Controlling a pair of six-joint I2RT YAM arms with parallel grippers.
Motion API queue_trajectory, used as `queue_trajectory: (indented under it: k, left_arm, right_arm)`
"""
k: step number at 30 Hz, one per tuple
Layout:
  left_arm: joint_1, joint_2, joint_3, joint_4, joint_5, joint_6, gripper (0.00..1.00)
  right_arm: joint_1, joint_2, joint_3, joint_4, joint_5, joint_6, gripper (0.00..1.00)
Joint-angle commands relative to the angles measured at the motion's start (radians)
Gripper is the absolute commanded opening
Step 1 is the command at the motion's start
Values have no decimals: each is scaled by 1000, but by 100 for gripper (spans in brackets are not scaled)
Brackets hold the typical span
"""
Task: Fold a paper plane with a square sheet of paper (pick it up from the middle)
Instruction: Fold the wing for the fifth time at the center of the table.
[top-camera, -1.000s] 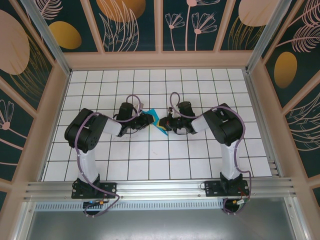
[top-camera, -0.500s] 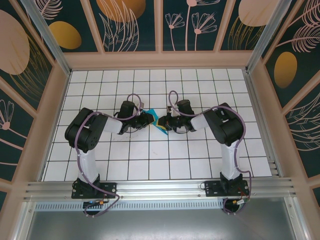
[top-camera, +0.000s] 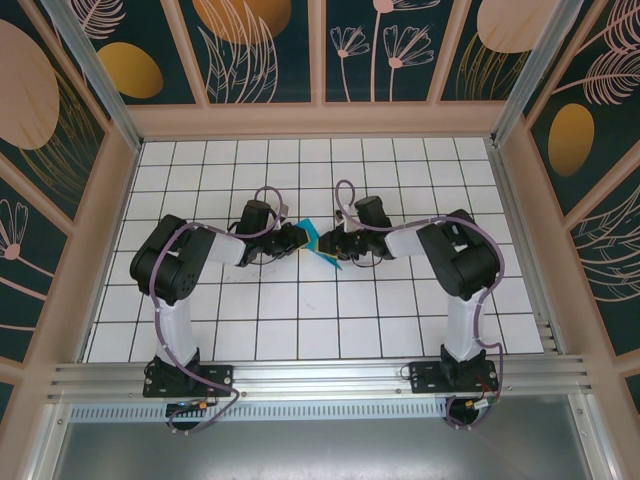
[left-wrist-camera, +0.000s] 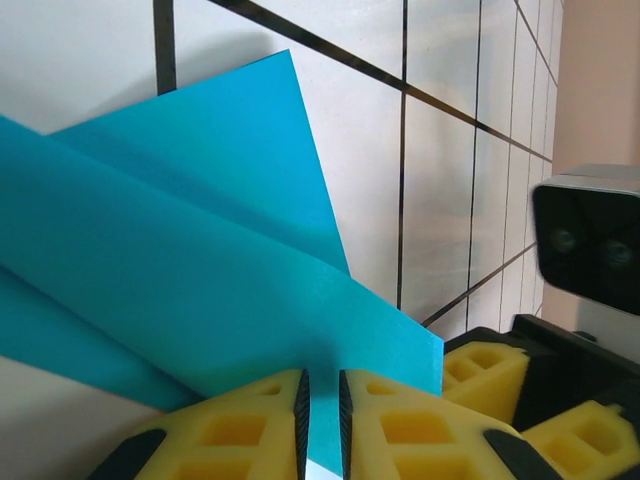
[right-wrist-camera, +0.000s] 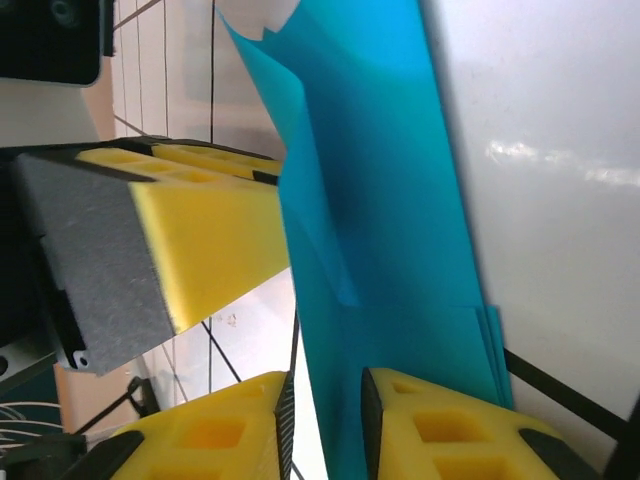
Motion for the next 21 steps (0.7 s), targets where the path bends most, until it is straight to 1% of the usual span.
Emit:
queue_trajectory:
  k: [1,5,8,10,14,21]
  left_arm:
    - [-1,68,21,-87,-110,15,19]
    - [-1,78,38,-114,-116,16,19]
    - [-1,80,45,-128,-120,18,19]
    - [-1,83,49,-136,-124,19,19]
    - [0,89,56,-151,-127,23,19]
    - [0,99,72,-175,-133,30,19]
  right_arm:
    - [1,-54,12,-69,48,-120,28]
    - [5,-60,21,-111,89,-169,28]
    - [18,-76,25,-140,125,-236,28]
    - [53,-92,22,-156,172,-300,30]
    - [102,-137,-13,-136,271,-426,30]
    - [127,-147,-18,-142,385,-518,27]
